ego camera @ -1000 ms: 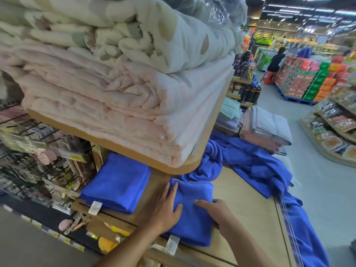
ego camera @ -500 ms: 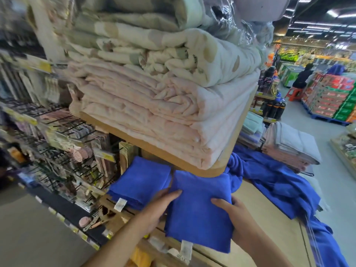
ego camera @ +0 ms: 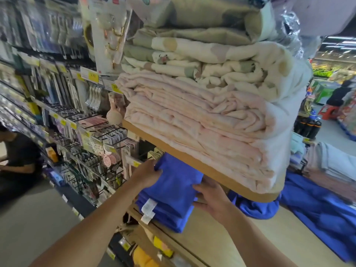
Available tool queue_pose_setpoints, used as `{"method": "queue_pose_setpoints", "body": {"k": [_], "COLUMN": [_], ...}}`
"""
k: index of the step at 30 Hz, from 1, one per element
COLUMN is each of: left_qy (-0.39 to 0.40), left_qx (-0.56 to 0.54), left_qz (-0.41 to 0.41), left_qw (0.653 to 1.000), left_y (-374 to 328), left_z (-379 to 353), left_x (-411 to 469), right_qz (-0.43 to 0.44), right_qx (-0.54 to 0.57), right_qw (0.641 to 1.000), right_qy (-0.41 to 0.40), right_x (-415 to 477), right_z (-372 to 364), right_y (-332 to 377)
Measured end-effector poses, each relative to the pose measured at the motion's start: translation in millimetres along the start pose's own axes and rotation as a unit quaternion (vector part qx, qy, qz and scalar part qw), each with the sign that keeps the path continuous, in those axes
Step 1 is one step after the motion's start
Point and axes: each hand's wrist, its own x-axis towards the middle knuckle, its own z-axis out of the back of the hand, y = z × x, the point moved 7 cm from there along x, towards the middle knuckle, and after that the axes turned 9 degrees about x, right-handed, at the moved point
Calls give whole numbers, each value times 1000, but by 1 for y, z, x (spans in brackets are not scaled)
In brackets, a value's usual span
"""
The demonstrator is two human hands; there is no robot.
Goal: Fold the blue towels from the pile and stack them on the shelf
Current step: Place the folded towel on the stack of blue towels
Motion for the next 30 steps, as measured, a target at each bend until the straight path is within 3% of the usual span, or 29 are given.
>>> {"method": "queue_pose_setpoints", "body": {"k": [5,10,13,15,19,22,25,27,30], "left_qy": [7,-30,-100,-166,-229,-165,-119,-109,-139], "left_qx": [33,66,147,151,135,114,85,72,100], "left_qz": [-5,-13,-85,-177,-298,-320,-379,-436,-466], "left_qw": [999,997,980,958,917,926,914,891,868], "left_y": [18,13,-18,-57,-137,-188,-240,-280,-330], "left_z": [-38,-42,-34,-30,-46,-78,-113,-133,-157], "left_x": [-5,-12,-30,-50,-84,-90,-85,-80,-63], "right_qz": [-15,-6,26,100,185,171,127,114,138], "right_qx": [-35,7,-21,-79,-244,-362,-479,-537,-568], "right_qw": [999,1000,998,987,931,872,796,763,744], "right_qy": [-17,-17,-57,-95,-199,-281,-347,-342,-323], "right_x": [26,33,19,1,-48,-86,-125,-139,-142], "right_z": [7,16,41,73,159,235,296,315,317], "right_y": [-32,-41,-36,-25,-16,-23,-34,-44,-52]}}
